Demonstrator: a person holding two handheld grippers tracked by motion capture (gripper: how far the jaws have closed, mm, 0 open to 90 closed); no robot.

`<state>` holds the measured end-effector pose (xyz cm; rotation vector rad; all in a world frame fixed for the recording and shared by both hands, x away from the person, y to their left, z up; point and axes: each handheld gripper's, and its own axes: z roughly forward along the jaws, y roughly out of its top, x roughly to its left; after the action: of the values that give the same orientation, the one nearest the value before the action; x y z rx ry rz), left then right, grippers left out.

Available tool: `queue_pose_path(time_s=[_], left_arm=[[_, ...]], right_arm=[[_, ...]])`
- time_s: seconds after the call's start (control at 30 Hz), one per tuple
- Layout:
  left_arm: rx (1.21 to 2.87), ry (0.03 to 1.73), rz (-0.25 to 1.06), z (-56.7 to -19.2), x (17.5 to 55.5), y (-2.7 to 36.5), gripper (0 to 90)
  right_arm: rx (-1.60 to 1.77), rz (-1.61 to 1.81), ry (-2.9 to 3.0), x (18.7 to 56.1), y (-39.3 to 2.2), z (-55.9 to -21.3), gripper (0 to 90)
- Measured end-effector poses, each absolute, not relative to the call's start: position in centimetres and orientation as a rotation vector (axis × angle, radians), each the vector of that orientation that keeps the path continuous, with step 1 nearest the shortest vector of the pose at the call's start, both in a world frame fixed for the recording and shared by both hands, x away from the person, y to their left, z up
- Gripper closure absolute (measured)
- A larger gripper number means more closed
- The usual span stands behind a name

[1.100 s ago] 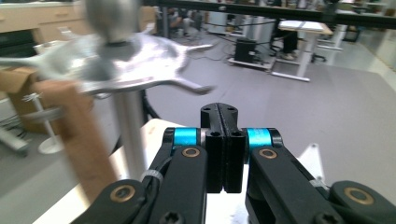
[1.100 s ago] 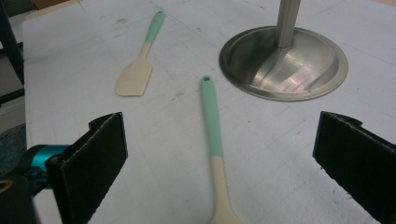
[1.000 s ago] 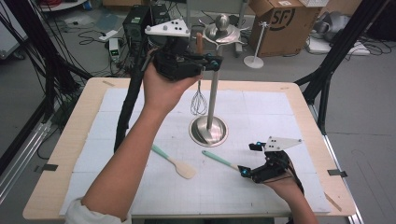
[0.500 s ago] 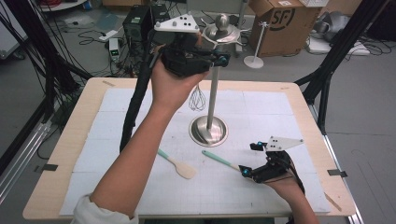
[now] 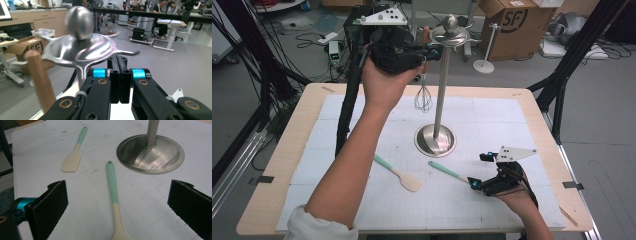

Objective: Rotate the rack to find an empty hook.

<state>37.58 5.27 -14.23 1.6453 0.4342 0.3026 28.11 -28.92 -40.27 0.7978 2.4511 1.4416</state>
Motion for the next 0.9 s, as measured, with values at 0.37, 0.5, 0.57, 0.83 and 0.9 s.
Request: queue_pose_path(time_s=[0.37, 0.5, 0.57, 0.83, 0.9], left_arm=[[1.625, 0.466, 0.308, -14.3, 38.5, 6.0, 89.7], [1.622, 0.495, 0.327, -14.2, 38.7, 6.6, 89.6], [1.623, 0.513, 0.339, -14.3, 38.8, 6.8, 89.7], [1.636, 0.531, 0.359, -14.4, 39.0, 6.8, 89.6], [1.639, 0.528, 0.359, -14.5, 38.9, 6.9, 88.6]], right_arm=[[0.814, 1.443, 2.452, 28.2, -29.1, -40.3, 2.5], [0.81, 1.445, 2.449, 28.1, -29.1, -40.3, 2.5], [0.811, 1.442, 2.45, 28.1, -29.1, -40.3, 2.5], [0.816, 1.446, 2.45, 28.1, -29.2, -40.3, 2.5], [0.812, 1.447, 2.45, 28.1, -29.2, -40.3, 2.5]])
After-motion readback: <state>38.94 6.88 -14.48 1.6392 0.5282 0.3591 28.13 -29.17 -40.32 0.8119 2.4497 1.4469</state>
